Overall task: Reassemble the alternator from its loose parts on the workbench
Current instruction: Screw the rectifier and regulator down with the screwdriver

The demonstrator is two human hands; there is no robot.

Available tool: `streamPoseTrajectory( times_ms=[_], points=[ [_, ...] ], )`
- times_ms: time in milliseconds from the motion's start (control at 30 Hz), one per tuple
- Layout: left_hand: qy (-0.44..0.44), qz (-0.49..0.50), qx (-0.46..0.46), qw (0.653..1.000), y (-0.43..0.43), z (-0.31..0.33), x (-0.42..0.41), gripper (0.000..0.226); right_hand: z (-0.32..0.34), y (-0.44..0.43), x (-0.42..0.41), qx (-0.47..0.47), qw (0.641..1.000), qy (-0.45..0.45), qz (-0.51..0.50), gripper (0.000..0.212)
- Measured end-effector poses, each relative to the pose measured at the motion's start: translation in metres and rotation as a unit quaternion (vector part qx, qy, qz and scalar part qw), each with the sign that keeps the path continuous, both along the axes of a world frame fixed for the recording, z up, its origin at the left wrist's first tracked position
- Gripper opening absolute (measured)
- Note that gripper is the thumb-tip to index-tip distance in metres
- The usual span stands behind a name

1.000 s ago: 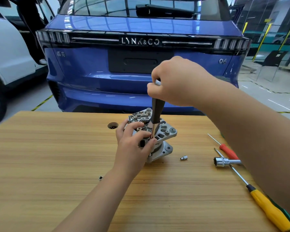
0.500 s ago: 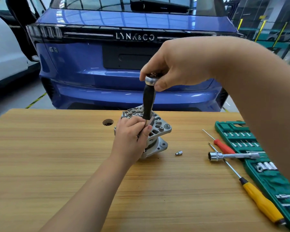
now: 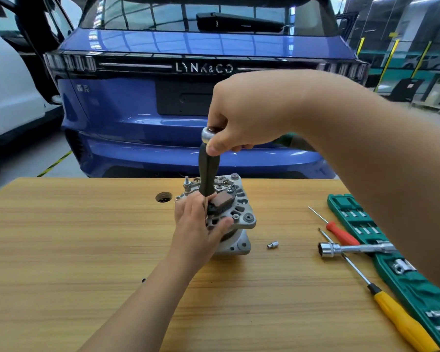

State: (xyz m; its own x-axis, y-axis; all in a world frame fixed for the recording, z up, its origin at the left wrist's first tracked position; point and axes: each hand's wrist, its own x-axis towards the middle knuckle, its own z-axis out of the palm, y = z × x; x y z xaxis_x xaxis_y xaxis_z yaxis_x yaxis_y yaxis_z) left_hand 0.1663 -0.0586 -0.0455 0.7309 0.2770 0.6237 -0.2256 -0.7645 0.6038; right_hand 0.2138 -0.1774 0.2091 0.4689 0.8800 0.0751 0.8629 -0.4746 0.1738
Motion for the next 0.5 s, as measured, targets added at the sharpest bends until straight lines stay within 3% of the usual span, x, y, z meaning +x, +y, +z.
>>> streamPoseTrajectory(
  times_ms=[133, 300, 500],
  points=[
    [-0.045, 0.026, 0.046, 0.998, -0.005, -0.010, 0.006, 0.056, 0.008, 0.001, 0.001, -0.029, 0.999, 0.002, 0.019, 0.020],
    [-0.059, 0.035, 0.020, 0.997, -0.006, -0.014, 0.007, 0.061, 0.003, 0.007, -0.006, -0.007, 0.999, 0.051, -0.011, 0.041],
    [-0.072, 0.043, -0.005, 0.996, -0.014, -0.010, 0.007, 0.064, -0.014, 0.012, -0.012, 0.069, 0.995, 0.000, -0.069, 0.047]
  ],
)
